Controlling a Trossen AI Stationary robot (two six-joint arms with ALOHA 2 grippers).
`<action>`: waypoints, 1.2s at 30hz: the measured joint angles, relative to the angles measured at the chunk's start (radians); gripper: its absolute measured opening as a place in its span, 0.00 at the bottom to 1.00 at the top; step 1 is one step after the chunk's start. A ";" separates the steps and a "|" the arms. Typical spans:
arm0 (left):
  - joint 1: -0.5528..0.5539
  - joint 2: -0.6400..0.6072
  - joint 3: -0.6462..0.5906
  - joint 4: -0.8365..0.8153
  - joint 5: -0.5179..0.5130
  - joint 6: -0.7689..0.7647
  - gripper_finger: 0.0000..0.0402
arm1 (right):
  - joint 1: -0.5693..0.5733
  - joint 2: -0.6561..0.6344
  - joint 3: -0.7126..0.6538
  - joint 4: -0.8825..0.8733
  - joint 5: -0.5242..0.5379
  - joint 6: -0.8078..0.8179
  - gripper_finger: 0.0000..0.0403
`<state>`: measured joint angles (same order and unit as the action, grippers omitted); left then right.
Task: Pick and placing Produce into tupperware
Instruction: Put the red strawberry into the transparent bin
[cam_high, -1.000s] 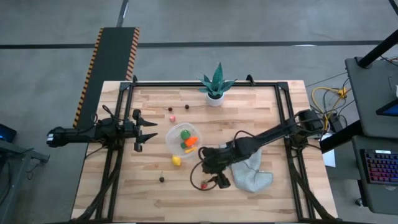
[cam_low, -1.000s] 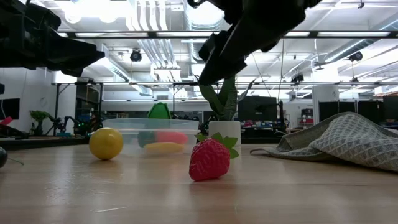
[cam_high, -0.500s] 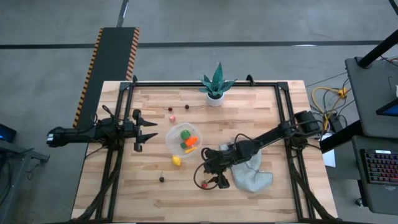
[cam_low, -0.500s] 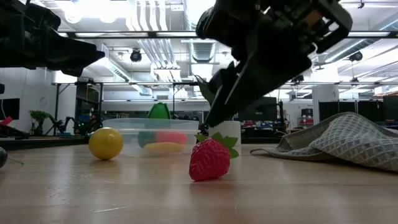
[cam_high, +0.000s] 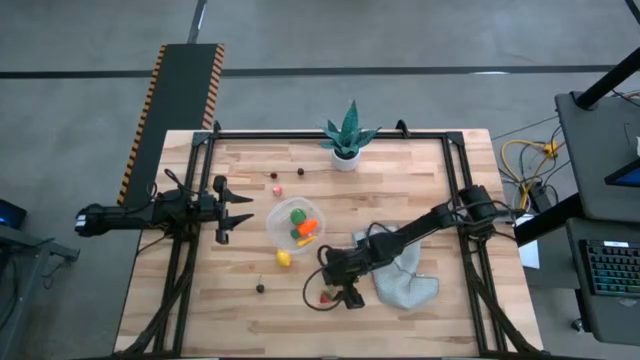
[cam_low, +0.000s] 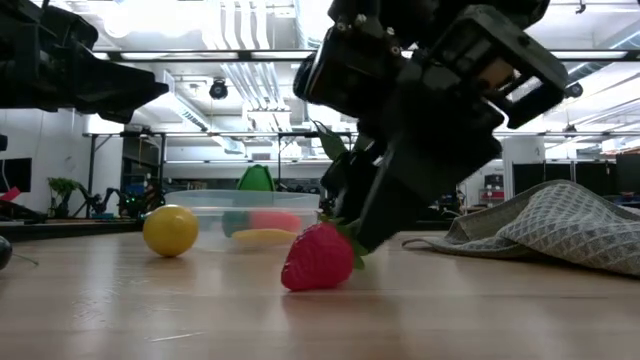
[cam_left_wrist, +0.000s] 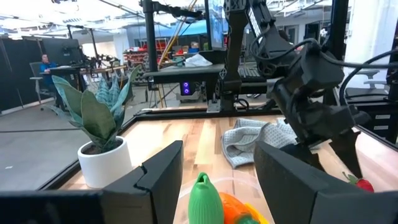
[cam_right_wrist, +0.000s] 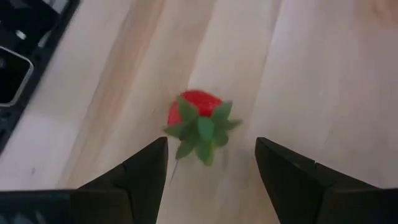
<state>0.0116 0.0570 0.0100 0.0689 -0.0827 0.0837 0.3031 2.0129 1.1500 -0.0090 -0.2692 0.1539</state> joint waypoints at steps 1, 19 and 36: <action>0.000 0.000 0.000 0.000 0.000 0.000 0.46 | 0.000 0.000 0.000 -0.006 0.000 0.000 0.58; 0.000 0.001 0.000 -0.002 0.000 0.000 0.45 | 0.000 -0.035 0.000 -0.013 0.008 -0.004 0.58; 0.000 0.001 0.000 -0.002 0.000 0.000 0.45 | 0.000 -0.034 -0.002 -0.014 0.010 0.003 0.44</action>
<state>0.0114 0.0582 0.0099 0.0673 -0.0826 0.0840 0.3027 1.9785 1.1484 -0.0231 -0.2592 0.1574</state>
